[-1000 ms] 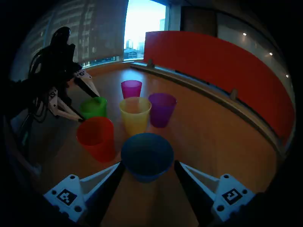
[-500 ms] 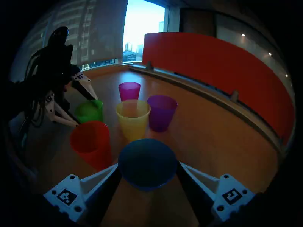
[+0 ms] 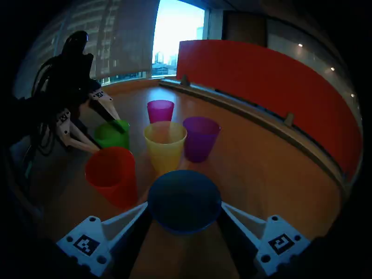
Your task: Pour water
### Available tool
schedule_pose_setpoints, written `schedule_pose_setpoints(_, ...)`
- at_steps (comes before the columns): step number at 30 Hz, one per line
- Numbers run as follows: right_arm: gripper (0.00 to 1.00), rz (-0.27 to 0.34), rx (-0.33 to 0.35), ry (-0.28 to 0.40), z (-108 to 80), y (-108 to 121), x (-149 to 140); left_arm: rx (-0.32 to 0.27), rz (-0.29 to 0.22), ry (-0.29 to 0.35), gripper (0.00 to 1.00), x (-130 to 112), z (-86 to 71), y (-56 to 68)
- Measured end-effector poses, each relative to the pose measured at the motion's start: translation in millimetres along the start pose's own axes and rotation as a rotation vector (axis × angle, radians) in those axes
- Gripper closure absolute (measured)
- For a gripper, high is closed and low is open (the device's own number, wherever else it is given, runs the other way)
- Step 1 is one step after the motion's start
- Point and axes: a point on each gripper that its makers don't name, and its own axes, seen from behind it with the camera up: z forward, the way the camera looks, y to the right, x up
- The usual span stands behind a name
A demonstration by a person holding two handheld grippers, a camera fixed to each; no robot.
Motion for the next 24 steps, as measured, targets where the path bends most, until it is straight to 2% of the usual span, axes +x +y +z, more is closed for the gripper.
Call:
schedule_pose_setpoints(6, 0.11, -0.007, -0.001, 0.012, -4.5, -0.5, 4.0, 0.007, -0.001, 0.020, 0.15, 9.1, -4.2, -0.9)
schedule_pose_setpoints(12, 0.11, 0.010, -0.012, 0.051, -17.2, 2.4, 21.7, 0.023, -0.016, 0.051, 0.15, 21.9, -12.2, -2.8)
schedule_pose_setpoints(17, 0.11, 0.028, -0.030, 0.095, -34.3, 9.2, 45.9, 0.051, -0.013, 0.087, 0.15, 38.9, -25.6, -6.1)
schedule_pose_setpoints(24, 0.11, 0.045, -0.053, 0.161, -64.2, 15.0, 81.9, 0.097, -0.019, 0.158, 0.15, 71.4, -52.1, -11.4)
